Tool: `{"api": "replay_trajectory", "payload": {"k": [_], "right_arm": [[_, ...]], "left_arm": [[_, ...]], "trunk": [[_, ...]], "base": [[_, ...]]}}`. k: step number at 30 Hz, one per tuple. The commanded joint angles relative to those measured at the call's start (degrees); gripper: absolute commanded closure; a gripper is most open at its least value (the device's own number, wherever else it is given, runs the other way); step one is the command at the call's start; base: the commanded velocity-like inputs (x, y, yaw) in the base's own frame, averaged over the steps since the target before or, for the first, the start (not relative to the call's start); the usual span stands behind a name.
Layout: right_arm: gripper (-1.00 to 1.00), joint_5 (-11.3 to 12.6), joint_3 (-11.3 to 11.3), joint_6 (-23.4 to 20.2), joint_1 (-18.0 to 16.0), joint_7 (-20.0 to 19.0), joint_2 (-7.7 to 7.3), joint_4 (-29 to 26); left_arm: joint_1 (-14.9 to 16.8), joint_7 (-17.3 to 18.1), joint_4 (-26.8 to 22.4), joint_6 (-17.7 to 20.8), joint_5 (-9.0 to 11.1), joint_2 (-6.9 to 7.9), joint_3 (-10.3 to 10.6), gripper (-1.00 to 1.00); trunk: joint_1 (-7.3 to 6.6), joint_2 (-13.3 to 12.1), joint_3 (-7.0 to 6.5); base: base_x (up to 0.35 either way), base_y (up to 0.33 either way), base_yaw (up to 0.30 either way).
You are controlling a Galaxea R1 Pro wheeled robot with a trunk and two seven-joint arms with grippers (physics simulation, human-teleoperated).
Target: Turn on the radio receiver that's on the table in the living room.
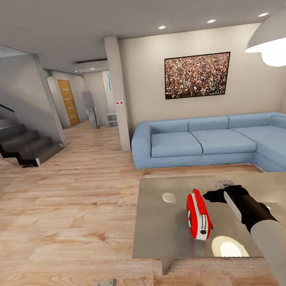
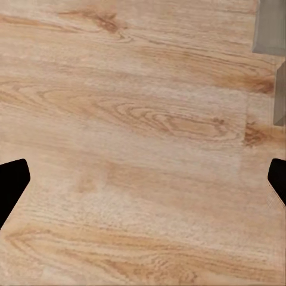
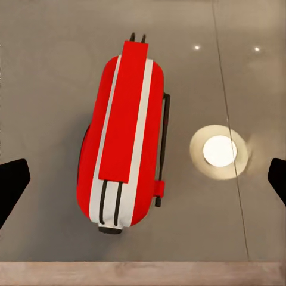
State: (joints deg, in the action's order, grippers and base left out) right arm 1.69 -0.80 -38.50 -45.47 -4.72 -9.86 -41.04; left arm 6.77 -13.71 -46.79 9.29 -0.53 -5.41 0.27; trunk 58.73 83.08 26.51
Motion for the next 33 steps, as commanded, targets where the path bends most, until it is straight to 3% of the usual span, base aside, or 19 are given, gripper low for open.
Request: {"api": "replay_trajectory", "payload": {"k": [1,6,14,21,29,33], "right_arm": [[-1.0,0.0,0.0,0.1,-0.1,0.0,0.02,0.2],[-1.0,0.8,0.1,0.3,-0.2,-0.5,0.53,0.7],[-1.0,1.0,0.3,0.5,-0.2,-0.1,2.66,3.4],[-1.0,1.0,0.2,0.5,-0.2,-0.1,2.82,3.8],[-1.0,1.0,0.1,0.6,-0.2,-0.1,2.7,4.4],[-1.0,0.9,0.2,3.1,-0.2,-0.1,2.66,6.1]], "left_arm": [[0.0,0.0,0.3,-0.4,0.0,-0.01,0.0,-1.0],[0.0,0.0,1.0,-1.0,0.0,-0.03,0.1,-1.0],[0.0,-0.1,1.1,-1.2,-0.1,0.11,0.0,-1.0],[0.0,-0.1,1.1,-1.2,-0.1,0.14,0.0,-1.0],[0.0,-0.2,1.0,-1.2,-0.2,0.29,-0.1,-1.0],[0.0,-0.3,1.0,-1.2,-0.2,0.31,-0.2,-1.0]], "trunk": [[0.0,0.0,0.0],[0.0,0.0,0.0],[0.0,0.0,0.0],[0.0,0.0,0.0],[0.0,0.0,0.0],[0.0,0.0,0.0]], "base": [[0.0,0.0,0.0],[0.012,0.009,0.0],[0.192,0.163,0.0],[0.253,0.151,0.0],[0.04,0.015,0.0],[0.137,-0.123,0.0]]}}
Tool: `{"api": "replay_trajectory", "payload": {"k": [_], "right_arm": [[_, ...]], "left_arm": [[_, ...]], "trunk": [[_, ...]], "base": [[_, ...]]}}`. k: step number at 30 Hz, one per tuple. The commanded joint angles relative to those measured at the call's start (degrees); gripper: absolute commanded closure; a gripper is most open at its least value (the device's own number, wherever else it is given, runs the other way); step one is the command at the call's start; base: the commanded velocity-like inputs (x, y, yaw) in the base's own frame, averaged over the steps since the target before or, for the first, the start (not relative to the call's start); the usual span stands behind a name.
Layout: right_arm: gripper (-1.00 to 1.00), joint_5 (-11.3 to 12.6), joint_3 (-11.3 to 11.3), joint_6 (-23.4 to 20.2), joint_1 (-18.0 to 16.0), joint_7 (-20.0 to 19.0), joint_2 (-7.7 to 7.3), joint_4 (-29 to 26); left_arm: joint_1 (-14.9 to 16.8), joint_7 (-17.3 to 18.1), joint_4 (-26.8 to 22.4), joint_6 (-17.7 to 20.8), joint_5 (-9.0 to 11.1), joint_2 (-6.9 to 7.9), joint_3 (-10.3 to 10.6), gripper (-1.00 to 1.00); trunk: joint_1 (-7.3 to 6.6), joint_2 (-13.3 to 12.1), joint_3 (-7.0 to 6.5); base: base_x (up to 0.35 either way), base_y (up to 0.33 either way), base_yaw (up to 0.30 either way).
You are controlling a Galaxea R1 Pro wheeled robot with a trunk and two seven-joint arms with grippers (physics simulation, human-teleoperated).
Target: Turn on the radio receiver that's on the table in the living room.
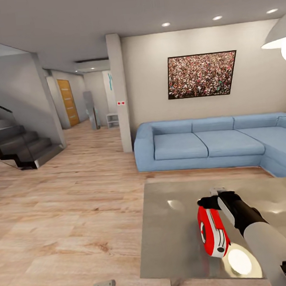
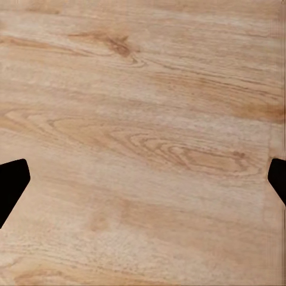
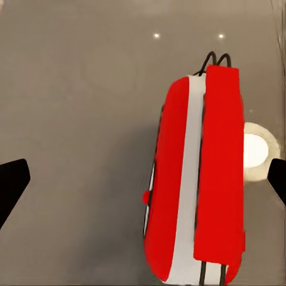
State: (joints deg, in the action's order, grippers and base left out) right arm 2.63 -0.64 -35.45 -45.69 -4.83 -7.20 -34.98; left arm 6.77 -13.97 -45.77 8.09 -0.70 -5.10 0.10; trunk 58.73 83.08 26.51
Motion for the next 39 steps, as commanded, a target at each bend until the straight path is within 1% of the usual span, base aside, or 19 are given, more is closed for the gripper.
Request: {"api": "replay_trajectory", "payload": {"k": [1,4,9,17,23,27,39], "right_arm": [[-1.0,0.0,0.0,0.8,0.0,0.0,0.0,0.4],[-1.0,0.0,0.0,1.8,0.0,0.0,-0.01,1.0],[-1.0,0.0,0.0,2.1,0.0,0.0,-0.01,1.2],[-1.0,0.0,0.0,2.1,0.0,-0.2,-0.09,1.2],[-1.0,0.0,0.0,2.1,0.0,-0.5,-0.1,1.4],[-1.0,0.0,-0.1,2.1,0.0,-0.5,-0.11,1.7],[-1.0,0.0,0.1,2.3,0.1,-0.7,-0.02,9.0]], "left_arm": [[0.0,0.0,0.0,0.0,0.0,0.0,0.0,-1.0],[0.0,0.0,0.0,0.0,0.0,0.0,0.0,-1.0],[0.0,0.0,0.0,0.0,0.0,0.0,0.0,-1.0],[0.0,0.0,0.0,0.0,0.0,0.37,0.0,-1.0],[0.0,0.0,0.0,0.0,0.0,0.44,0.0,-1.0],[0.0,0.0,0.0,-0.1,0.0,0.44,0.0,-1.0],[0.0,0.0,0.0,-0.1,0.0,0.44,0.0,-1.0]], "trunk": [[0.0,0.0,0.0],[0.0,0.0,0.0],[0.0,0.0,0.0],[0.0,0.0,0.0],[0.0,0.0,0.0],[0.0,0.0,0.0],[0.0,0.0,0.0]], "base": [[0.208,-0.201,0.0],[0.226,-0.222,0.0],[0.158,-0.154,0.0],[0.018,-0.03,0.0],[0.001,-0.218,0.0],[0.0,-0.078,0.0],[0.0,-0.007,0.0]]}}
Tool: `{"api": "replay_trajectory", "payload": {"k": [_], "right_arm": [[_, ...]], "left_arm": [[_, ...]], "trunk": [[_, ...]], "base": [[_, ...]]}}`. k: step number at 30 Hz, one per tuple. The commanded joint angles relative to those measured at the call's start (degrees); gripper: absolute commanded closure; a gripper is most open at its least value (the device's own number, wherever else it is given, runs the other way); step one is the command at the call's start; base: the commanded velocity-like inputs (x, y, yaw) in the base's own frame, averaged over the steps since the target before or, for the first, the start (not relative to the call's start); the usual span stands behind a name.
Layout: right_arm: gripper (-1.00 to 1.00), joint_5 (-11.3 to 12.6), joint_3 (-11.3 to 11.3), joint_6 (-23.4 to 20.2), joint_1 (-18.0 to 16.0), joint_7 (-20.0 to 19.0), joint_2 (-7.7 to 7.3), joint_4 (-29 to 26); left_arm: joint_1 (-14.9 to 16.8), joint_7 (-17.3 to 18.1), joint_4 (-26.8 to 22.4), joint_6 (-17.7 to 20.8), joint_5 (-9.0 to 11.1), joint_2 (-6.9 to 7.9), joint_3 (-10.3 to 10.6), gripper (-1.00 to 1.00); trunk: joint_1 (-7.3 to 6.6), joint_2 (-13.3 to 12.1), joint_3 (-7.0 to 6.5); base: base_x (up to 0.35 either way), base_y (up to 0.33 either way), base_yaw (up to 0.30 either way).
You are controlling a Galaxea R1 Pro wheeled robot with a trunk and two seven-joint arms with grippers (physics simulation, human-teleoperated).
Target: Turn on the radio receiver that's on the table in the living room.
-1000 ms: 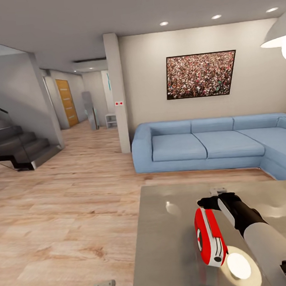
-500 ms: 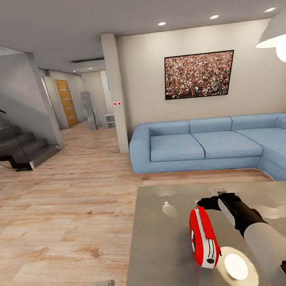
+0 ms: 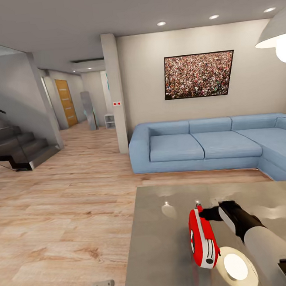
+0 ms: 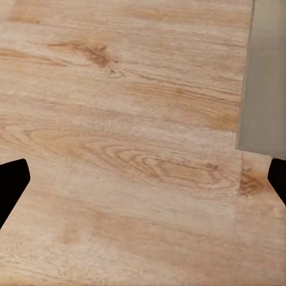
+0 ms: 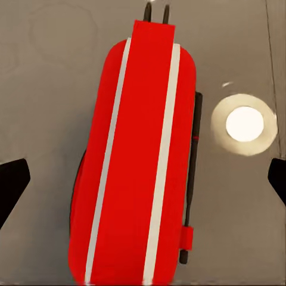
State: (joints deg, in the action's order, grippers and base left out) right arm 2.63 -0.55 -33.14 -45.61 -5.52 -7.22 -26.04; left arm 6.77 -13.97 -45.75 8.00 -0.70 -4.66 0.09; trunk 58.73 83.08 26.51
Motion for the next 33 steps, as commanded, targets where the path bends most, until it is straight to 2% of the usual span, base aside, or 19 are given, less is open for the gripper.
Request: {"api": "replay_trajectory", "payload": {"k": [1,7,27,33], "right_arm": [[-1.0,0.0,0.1,0.0,0.0,0.0,0.08,1.5],[-1.0,-0.1,0.2,0.0,0.0,0.0,0.18,3.6],[-1.0,0.0,0.3,0.0,0.0,-0.2,0.86,4.4],[-1.0,-0.1,0.3,0.0,0.0,-0.2,1.21,6.4]], "left_arm": [[0.0,0.0,0.0,0.0,0.0,0.0,0.0,-1.0],[0.0,0.0,0.0,0.0,0.0,0.02,0.0,-1.0],[0.0,0.0,0.0,0.0,0.0,0.01,0.0,-1.0],[0.0,0.0,0.0,0.0,0.0,0.02,0.0,-1.0]], "trunk": [[0.0,0.0,0.0],[0.0,0.0,0.0],[0.0,0.0,0.0],[0.0,0.0,0.0]], "base": [[0.0,0.0,0.0],[0.0,0.0,0.0],[0.0,0.0,0.0],[0.0,0.0,0.0]]}}
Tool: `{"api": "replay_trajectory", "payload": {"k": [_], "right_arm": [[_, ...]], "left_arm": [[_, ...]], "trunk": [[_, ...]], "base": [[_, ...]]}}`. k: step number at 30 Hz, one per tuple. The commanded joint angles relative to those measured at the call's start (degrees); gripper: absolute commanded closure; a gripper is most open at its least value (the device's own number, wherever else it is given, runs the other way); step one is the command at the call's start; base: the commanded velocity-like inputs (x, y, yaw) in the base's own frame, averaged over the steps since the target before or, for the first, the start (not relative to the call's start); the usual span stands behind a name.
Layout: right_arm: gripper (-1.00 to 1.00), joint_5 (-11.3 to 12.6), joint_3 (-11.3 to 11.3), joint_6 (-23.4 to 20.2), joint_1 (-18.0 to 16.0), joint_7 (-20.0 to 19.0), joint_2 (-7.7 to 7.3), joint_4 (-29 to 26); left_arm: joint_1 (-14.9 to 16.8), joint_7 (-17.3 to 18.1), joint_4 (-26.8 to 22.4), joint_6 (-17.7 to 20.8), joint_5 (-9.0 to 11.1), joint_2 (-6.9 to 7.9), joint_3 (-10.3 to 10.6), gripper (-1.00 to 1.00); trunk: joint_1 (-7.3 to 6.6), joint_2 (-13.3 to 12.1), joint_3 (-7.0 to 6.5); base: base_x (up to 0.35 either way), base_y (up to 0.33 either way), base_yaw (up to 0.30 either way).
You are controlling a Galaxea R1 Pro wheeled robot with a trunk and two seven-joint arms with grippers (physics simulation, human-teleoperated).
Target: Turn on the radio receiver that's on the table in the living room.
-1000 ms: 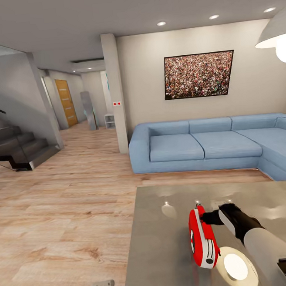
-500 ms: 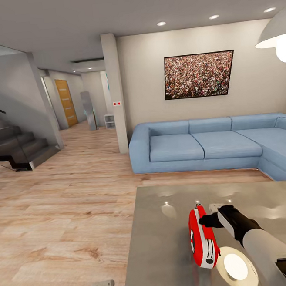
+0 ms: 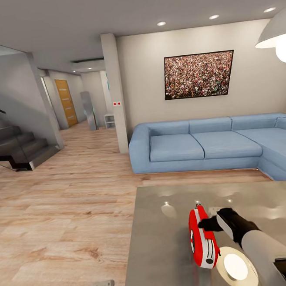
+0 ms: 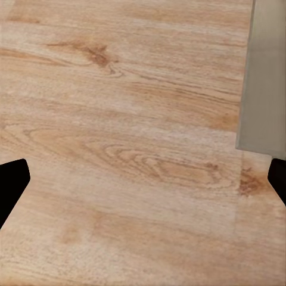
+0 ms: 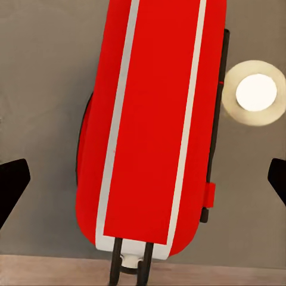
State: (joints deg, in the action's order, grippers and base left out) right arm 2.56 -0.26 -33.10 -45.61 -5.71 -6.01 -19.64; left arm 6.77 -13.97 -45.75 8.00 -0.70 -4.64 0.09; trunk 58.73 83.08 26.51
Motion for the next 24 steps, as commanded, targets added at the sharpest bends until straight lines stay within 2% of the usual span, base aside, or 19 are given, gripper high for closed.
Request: {"api": "replay_trajectory", "payload": {"k": [1,8,24], "right_arm": [[-1.0,0.0,0.0,0.1,0.0,0.0,0.04,0.3],[-1.0,0.0,0.0,1.5,0.0,0.0,0.17,1.9],[-1.0,0.0,0.0,1.9,0.0,0.0,0.47,2.6]], "left_arm": [[0.0,0.0,0.0,0.0,0.0,-0.01,0.0,-1.0],[0.0,0.0,0.0,0.0,0.0,0.04,0.0,-1.0],[0.0,0.4,-0.1,0.2,0.1,0.56,-0.1,-1.0]], "trunk": [[0.0,0.0,0.0],[0.0,0.0,0.0],[0.0,0.0,0.0]], "base": [[0.0,0.0,0.0],[0.0,0.0,0.0],[0.0,0.0,0.0]]}}
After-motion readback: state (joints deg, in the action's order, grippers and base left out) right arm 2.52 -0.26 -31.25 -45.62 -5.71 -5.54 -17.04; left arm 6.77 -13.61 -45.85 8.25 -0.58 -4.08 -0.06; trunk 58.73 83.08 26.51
